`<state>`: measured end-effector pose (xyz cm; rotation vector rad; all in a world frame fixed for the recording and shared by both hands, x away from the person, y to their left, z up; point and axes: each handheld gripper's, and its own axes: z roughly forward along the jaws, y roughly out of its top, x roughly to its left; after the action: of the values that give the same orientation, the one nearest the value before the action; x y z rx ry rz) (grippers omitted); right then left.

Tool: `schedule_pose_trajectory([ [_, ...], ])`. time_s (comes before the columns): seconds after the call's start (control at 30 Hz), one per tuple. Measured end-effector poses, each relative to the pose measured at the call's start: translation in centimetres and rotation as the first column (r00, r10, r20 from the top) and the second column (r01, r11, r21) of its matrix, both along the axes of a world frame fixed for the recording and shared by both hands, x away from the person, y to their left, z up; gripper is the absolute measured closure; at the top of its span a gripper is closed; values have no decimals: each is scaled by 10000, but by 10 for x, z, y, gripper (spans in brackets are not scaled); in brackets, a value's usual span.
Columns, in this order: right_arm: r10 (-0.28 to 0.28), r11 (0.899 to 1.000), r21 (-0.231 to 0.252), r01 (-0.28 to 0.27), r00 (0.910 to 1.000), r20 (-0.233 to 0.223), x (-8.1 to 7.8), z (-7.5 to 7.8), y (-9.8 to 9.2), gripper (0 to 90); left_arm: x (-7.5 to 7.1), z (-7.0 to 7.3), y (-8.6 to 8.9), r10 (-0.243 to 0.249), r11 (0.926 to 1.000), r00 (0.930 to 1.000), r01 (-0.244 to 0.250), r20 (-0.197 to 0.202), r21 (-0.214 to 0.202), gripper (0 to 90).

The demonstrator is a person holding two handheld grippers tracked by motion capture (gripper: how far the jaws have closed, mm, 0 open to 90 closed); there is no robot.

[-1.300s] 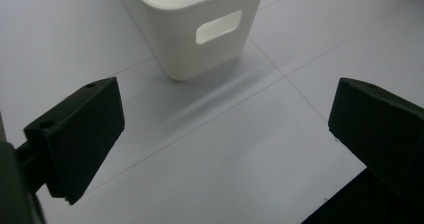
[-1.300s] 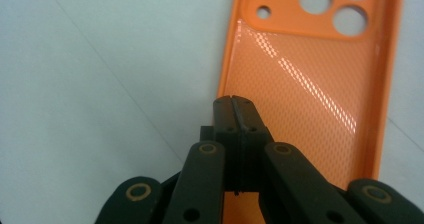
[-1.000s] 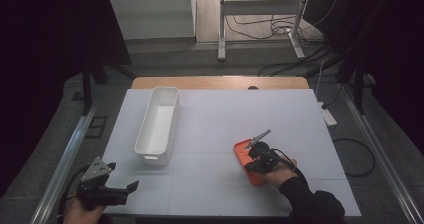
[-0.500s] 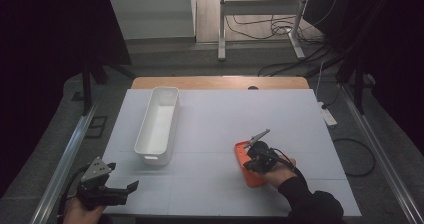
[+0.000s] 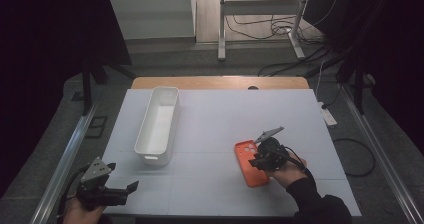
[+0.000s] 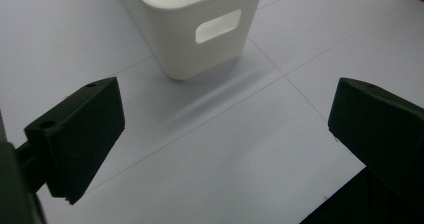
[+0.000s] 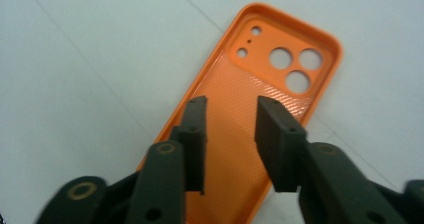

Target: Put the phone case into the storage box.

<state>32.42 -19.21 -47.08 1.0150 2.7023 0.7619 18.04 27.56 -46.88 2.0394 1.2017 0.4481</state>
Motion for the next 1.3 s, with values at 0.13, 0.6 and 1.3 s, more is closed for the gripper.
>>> schedule_pose_trajectory([
  [0.13,-386,9991,176,380,9986,350,-2,8,-4,532,0,0,0,-7,10000,10000,7,7,-2,23],
  [0.6,-1010,9939,513,972,9918,781,-8,20,-24,149,0,0,0,-28,10000,10000,28,6,24,24],
  [1.3,-1043,9917,812,998,9931,529,-3,7,-34,0,0,0,-1,-56,10000,10000,56,-1,82,25],
])
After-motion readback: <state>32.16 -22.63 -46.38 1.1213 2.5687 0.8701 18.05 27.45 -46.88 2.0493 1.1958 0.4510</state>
